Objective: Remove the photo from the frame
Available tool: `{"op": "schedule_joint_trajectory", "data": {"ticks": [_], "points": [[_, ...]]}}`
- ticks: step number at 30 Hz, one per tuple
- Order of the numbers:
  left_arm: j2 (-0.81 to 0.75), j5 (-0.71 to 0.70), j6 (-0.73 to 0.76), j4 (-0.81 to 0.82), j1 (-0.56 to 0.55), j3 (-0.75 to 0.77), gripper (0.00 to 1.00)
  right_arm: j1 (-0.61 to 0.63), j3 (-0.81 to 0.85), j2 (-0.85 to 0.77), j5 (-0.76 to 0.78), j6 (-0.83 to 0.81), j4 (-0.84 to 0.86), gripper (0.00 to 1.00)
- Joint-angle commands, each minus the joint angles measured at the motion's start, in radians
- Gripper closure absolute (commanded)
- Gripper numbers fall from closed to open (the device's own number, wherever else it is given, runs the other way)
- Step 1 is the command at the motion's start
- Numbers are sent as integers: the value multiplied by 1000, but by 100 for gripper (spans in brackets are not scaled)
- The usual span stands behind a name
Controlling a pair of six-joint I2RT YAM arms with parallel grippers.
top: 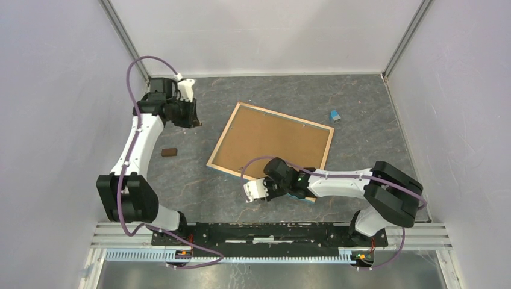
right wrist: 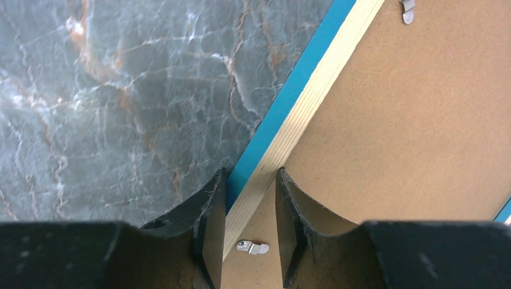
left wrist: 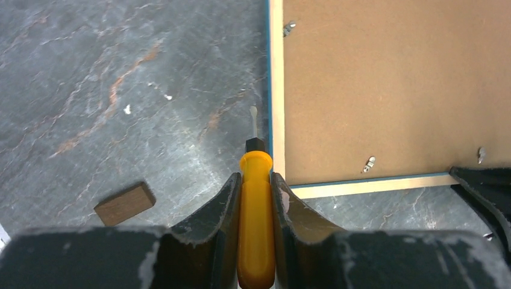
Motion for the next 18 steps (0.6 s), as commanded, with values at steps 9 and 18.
{"op": "schedule_joint_trajectory", "data": {"ticks": [9,18], "points": [[50,-247,71,24,-291,8,98,29,-146,-88,-24,-118,-101,100],[201,-358,101,33,-404,103,98,44,-181,-98,19,-132,-93,100]]}}
